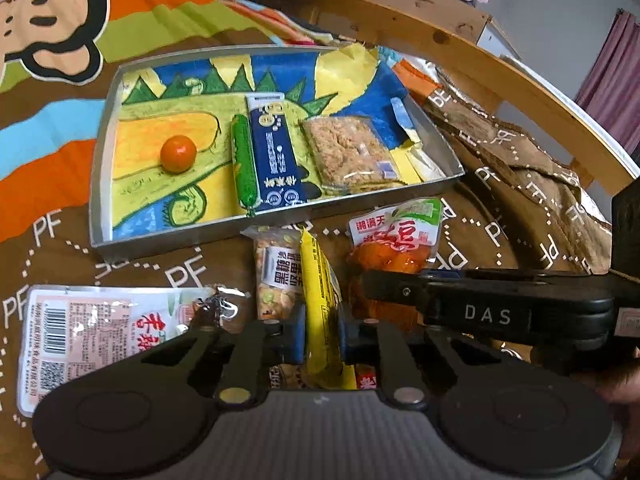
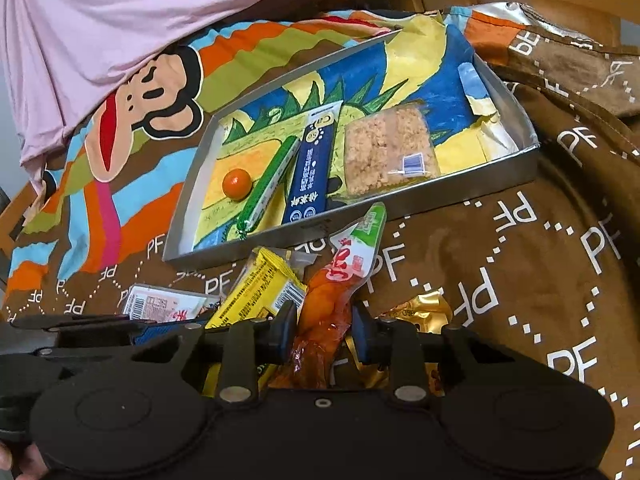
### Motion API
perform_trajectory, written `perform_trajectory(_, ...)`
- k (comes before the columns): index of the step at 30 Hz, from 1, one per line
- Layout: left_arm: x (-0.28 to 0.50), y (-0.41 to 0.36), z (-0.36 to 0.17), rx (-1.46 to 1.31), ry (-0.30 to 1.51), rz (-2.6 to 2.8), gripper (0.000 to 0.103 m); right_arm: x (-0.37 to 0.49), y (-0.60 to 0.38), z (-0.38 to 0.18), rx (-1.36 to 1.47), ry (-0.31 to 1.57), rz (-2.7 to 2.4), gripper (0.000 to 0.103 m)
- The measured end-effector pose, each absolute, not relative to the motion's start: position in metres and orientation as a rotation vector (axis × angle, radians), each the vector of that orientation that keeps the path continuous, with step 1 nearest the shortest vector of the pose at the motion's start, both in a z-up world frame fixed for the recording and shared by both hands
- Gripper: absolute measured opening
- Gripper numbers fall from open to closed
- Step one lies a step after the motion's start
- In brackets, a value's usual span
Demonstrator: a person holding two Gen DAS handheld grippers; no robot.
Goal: Organize snacks
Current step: 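Lift and carry the yellow wafer bar and orange sausage packet toward the tray with both tools, then lower the wafer bar into the tray and open the left tool while the right tool releases the sausage packet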
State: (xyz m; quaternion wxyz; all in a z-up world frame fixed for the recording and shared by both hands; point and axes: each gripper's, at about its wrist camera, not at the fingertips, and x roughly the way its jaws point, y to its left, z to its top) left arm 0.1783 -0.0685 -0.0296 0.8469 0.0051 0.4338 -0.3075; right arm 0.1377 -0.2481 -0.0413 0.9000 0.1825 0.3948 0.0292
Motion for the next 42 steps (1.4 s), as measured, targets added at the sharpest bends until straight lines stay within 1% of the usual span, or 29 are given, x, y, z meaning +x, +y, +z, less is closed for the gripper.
perform_trajectory(5, 0.18, -0.073, -0.033, 0.021, 0.911, -0.66, 0.018, 0.139, -0.252, -0.046, 0.409, 0.833, 0.064, 0.031)
perform_trajectory(13, 0.18, -0.064, -0.024, -0.052, 0.927, -0.653, 0.012, 0.134, -0.25, -0.032, 0.394, 0.805, 0.072, 0.031)
perform_trajectory(20, 0.172, -0.057, -0.002, -0.076, 0.877, -0.634, 0.011, 0.114, -0.258, -0.005, 0.428, 0.706, 0.073, 0.03)
perform_trajectory(24, 0.168, -0.05, 0.016, -0.117, 0.813, -0.628, 0.011, 0.108, -0.263, 0.006, 0.458, 0.635, 0.086, 0.029)
perform_trajectory(28, 0.17, -0.042, 0.029, -0.132, 0.742, -0.596, 0.011, 0.11, -0.259, 0.011, 0.429, 0.614, 0.092, 0.029)
perform_trajectory(37, 0.204, -0.023, 0.033, -0.134, 0.609, -0.438, 0.011, 0.14, -0.254, 0.018, 0.407, 0.535, 0.094, 0.029)
perform_trajectory(42, 0.239, 0.001, 0.019, -0.22, 0.606, -0.363, 0.011, 0.173, -0.251, 0.016, 0.471, 0.49, 0.111, 0.029)
